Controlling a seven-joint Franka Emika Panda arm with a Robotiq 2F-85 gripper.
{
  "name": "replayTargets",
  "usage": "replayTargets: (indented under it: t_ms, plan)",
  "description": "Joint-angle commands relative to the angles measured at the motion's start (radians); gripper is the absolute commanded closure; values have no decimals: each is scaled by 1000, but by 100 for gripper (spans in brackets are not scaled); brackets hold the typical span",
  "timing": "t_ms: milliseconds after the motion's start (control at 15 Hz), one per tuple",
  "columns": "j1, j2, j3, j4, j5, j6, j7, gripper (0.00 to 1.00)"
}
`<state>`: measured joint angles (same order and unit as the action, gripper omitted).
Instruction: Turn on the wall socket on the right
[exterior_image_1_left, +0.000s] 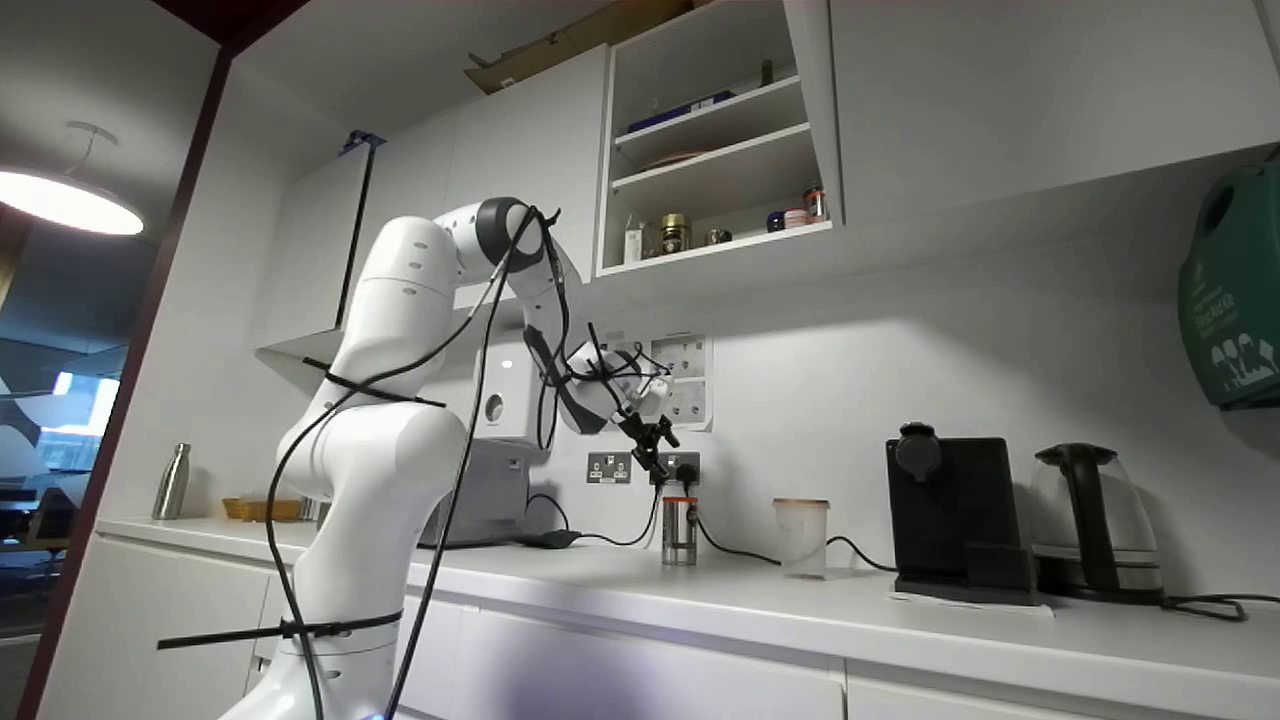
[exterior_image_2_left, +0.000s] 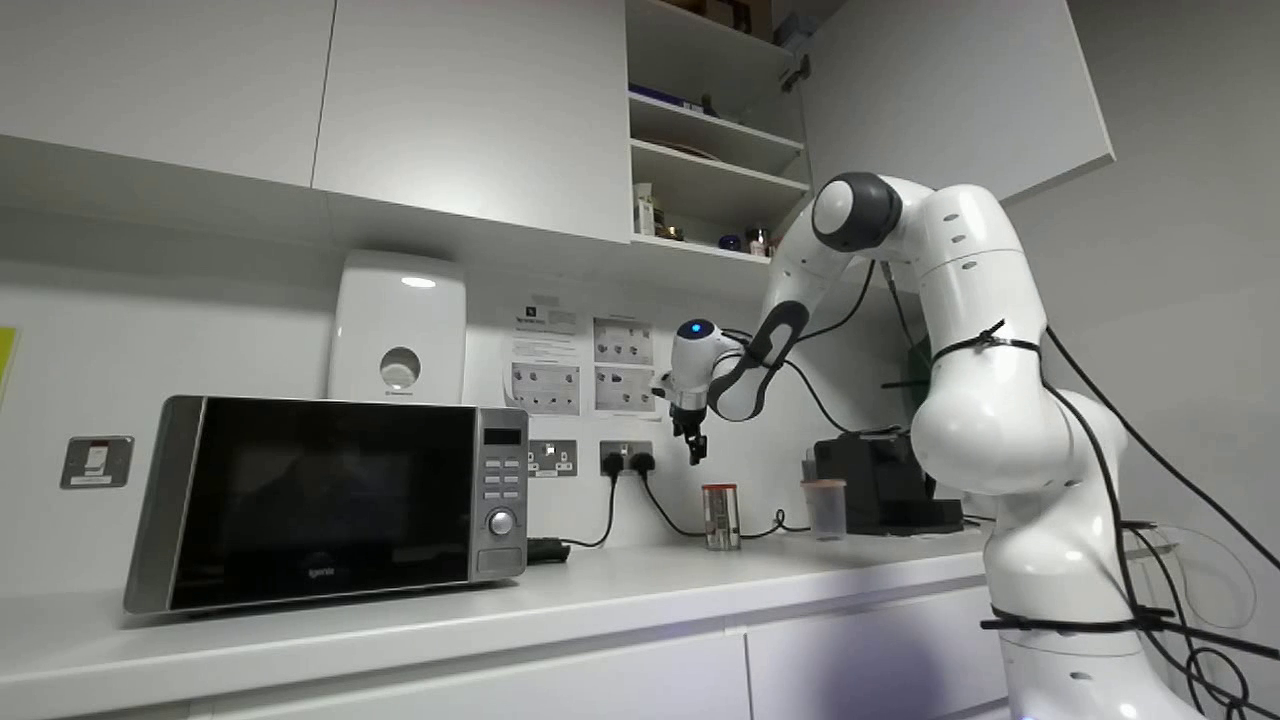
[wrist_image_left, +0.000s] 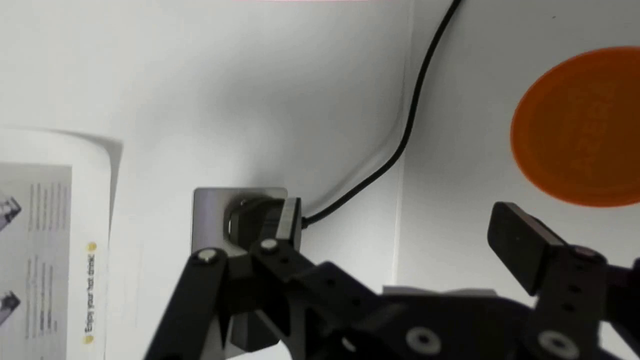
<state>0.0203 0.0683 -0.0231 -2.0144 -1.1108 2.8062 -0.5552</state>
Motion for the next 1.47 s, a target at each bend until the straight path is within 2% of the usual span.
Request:
replayTargets:
  t_ms: [0,267,400,533,933,1133,1200,1400]
  plan:
    - [39,83,5,106,-253,40,177,0]
    - [95,119,1,222,-576,-38,521,0]
    - [107,129,11,244,-652,-105,687,0]
    - [119,132,11,212,-722,-166,831,0]
    - [132,164,9,146,-810,-270,1087,0]
    - [162,169,10,136,-1026,-437,1241,0]
    - [128,172,59,131,-1085,-498,1264,0]
    - [129,181,89,111,-1174,-659,1315,0]
